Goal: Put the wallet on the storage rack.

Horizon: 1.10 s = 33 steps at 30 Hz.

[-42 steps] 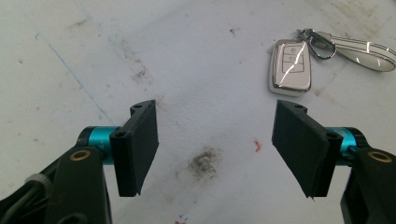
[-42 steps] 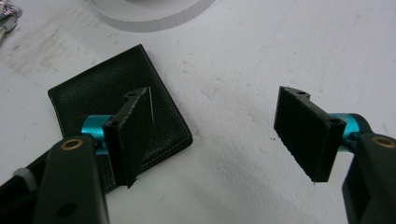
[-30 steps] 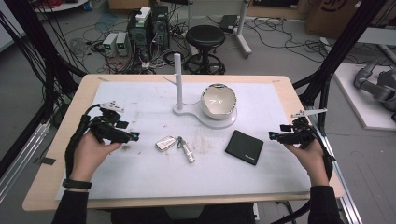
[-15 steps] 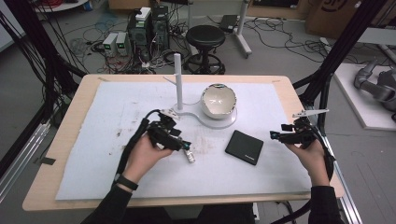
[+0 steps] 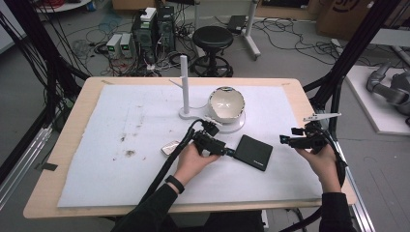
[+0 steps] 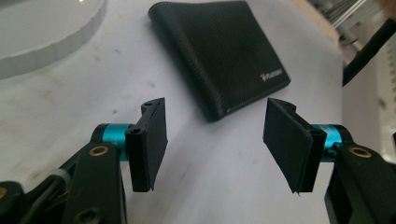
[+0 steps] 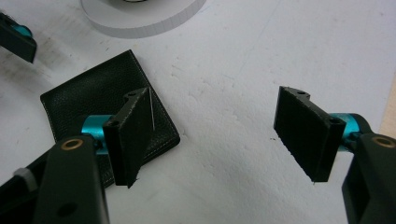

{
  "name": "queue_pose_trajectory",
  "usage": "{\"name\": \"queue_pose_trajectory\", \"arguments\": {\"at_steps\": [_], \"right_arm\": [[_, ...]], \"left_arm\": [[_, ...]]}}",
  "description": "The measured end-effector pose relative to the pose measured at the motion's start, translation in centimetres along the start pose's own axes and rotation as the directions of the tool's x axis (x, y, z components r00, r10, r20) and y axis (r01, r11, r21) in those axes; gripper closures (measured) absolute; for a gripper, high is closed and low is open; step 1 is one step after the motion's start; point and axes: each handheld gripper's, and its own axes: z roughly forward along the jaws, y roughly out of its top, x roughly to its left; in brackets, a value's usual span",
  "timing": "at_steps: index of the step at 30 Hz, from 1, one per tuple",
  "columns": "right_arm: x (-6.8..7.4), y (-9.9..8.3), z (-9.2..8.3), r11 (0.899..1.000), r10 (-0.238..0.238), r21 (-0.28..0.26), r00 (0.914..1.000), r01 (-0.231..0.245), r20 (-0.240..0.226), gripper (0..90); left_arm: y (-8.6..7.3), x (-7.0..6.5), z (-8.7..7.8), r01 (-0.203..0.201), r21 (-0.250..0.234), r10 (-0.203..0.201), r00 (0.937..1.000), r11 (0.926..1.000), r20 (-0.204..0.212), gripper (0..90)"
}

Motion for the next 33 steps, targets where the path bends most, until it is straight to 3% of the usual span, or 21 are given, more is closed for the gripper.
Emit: {"name": "queue_pose_trajectory", "arguments": {"at_steps": [4,7,14,23,25,29,31,33], "right_arm": [[-0.1,-0.1,0.0,1.0,0.009,0.001,1.0,-0.009,0.002,29.2],[-0.1,-0.1,0.0,1.0,0.007,0.001,1.0,-0.007,0.004,29.2],[-0.2,-0.1,0.0,1.0,0.006,-0.002,1.0,-0.006,0.006,29.3],[-0.3,-0.1,-0.1,1.0,0.003,-0.003,1.0,-0.003,0.003,29.3],[-0.3,-0.1,-0.1,1.0,0.004,-0.002,1.0,-0.004,0.004,29.3],[-0.4,-0.2,-0.2,1.0,0.008,-0.005,0.9999,-0.008,0.008,29.3],[-0.4,-0.2,-0.2,1.0,0.01,-0.003,0.9999,-0.01,0.007,29.3],[-0.3,-0.2,-0.2,1.0,0.009,-0.006,0.9999,-0.009,0.009,29.3]], "left_arm": [[0.4,-0.1,1.2,0.02,-0.004,-0.02,0.9996,0.9998,-0.02,41.5],[0.7,-0.1,2.1,0.051,-0.009,-0.051,0.9986,0.9987,-0.013,45.4],[1.3,-0.6,3.7,0.095,0.044,-0.092,0.9943,0.9945,-0.054,49.8],[1.6,-1.3,4.6,0.077,0.048,-0.072,0.993,0.9959,-0.093,62.6],[1.5,-1.4,4.7,0.087,0.039,-0.083,0.9937,0.9955,-0.075,64.6],[1.4,-1.7,4.9,0.061,0.034,-0.059,0.9958,0.9975,-0.07,73.6],[1.4,-1.6,4.8,0.069,0.016,-0.068,0.9962,0.9975,-0.055,75.2],[1.4,-1.6,4.6,0.053,-0.002,-0.053,0.9976,0.9986,-0.044,79.3]]}}
